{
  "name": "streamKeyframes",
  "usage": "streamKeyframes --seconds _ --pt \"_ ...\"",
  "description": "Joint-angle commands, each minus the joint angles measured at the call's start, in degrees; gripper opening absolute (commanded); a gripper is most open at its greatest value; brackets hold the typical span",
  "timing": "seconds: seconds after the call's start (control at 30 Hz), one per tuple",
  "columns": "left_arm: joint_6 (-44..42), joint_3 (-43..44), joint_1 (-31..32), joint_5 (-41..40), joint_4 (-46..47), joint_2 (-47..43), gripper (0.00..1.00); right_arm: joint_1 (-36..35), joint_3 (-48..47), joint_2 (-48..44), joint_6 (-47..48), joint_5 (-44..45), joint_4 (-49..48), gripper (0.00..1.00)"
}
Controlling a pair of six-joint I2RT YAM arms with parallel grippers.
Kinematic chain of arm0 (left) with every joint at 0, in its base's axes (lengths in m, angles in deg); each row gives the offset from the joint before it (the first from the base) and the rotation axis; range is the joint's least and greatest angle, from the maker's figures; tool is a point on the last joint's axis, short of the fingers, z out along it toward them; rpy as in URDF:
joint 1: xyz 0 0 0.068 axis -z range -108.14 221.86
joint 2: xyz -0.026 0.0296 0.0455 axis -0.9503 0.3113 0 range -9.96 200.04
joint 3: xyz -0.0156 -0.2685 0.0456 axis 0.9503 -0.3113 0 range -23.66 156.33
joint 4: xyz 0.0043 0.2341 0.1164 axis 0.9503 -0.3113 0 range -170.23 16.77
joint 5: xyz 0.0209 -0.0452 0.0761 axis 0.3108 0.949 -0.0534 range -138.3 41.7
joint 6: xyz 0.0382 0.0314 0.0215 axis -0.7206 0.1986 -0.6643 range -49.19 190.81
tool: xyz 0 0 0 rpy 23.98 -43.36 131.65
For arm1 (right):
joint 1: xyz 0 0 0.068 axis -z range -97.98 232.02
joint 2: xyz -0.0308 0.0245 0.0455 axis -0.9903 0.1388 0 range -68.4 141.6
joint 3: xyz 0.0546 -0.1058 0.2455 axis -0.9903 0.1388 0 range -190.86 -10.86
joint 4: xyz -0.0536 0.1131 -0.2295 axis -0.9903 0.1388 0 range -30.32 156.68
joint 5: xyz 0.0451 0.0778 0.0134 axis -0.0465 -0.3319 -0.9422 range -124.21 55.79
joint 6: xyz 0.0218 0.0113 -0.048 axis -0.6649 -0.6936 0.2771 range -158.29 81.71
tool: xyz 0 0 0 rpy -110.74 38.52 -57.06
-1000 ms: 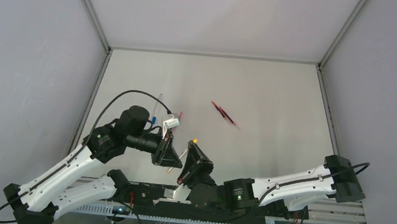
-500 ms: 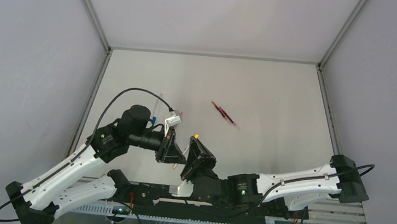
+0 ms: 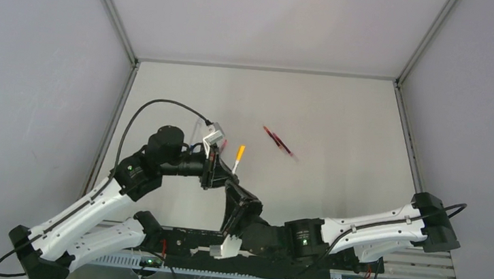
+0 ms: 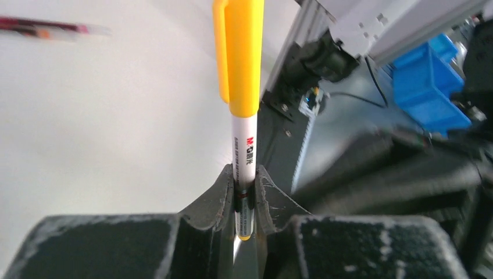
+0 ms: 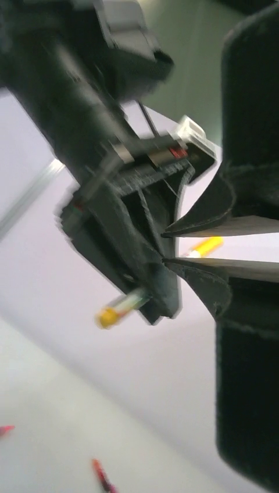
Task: Insert the pens into the pen caps
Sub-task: Insert the pen cap onto the pen, then press the pen cap onto the pen.
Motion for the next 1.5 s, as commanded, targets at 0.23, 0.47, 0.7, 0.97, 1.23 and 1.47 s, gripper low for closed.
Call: streamKeyframes --seconds 0.23,0.47,0.7,0.97,1.23,1.47 --pt "-0.23 -1.19 -0.71 -7.72 11.40 0.67 0.00 -3.87 -1.08 -3.54 0.03 -8.30 -1.09 0.32" --pt "-3.19 -2.03 -0.72 -13.54 11.04 -4.73 0.00 -3.37 -1.06 -9.87 -16.66 -6.51 2.04 0.32" --pt "-10.91 -5.53 -0.75 -17.22 13.07 -17.90 0.00 -1.25 -1.06 -19.31 -51.60 -6.91 1.80 0.31" --pt "-22.52 -8.35 -0.71 -14.44 14.52 -25.82 0.00 14.33 3.33 -30.17 -99.38 -13.13 -8.38 0.44" --pt "-23.73 -9.16 -0.70 -12.31 17.63 -26.77 0.00 42.79 3.95 -32.03 -125.18 -47.27 -7.29 0.46" --pt "-21.22 -10.14 -0.75 -9.51 20.69 -27.72 0.00 46.75 3.14 -27.77 -122.73 -61.39 -11.80 0.47"
